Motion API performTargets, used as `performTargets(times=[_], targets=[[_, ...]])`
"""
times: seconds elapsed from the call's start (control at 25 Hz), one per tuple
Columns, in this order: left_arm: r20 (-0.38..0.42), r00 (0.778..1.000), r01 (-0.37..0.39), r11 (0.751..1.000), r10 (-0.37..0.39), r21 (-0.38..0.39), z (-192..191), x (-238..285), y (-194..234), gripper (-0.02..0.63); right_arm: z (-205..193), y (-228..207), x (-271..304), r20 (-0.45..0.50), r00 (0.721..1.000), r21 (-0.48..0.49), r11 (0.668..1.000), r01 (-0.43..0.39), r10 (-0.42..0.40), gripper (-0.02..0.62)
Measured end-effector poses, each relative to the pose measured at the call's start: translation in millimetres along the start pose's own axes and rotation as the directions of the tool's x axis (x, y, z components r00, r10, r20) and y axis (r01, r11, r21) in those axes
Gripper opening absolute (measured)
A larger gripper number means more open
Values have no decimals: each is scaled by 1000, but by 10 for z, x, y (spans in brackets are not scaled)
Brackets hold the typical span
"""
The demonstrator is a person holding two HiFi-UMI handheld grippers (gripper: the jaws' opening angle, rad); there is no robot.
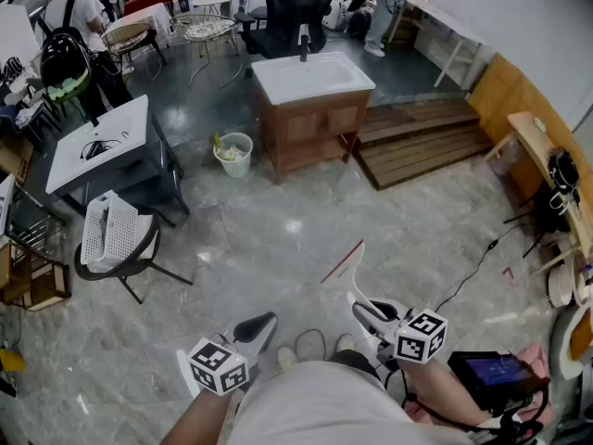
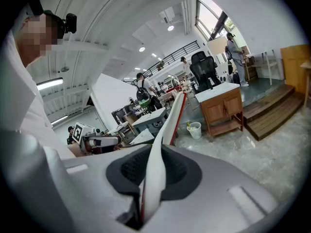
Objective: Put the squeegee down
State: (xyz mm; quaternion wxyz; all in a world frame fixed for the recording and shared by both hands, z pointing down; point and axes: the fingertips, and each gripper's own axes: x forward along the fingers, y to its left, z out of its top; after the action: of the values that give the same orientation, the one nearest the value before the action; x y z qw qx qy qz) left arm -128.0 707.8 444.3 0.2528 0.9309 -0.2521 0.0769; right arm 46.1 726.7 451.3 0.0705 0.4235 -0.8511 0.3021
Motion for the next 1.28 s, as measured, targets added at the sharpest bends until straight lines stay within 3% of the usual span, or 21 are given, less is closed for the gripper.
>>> performTargets(times=[0.36, 0.52, 0.8, 1.08, 1.28], targets=[[-16, 999, 48, 998, -47, 43, 135, 134, -2, 21, 104, 16, 174, -3, 1000, 4, 1000, -16, 16, 51], [-16, 999, 35, 999, -34, 36, 213, 337, 233, 21, 295, -240, 393, 8, 1000, 18, 1000, -25, 25, 51], [-42, 999, 7, 1000, -6, 26, 575, 977, 734, 21, 960, -1013, 972, 51, 996, 107, 991, -77, 72, 49], [-38, 999, -32, 999, 32, 10, 1349, 1858, 1203, 21, 1857, -1863, 1505, 90, 985, 200, 967, -160, 145, 49], [-22, 999, -31, 998, 32, 48, 1874, 2485, 1402, 20, 2452, -2413, 1885, 76, 981, 163, 968, -190, 179, 49]])
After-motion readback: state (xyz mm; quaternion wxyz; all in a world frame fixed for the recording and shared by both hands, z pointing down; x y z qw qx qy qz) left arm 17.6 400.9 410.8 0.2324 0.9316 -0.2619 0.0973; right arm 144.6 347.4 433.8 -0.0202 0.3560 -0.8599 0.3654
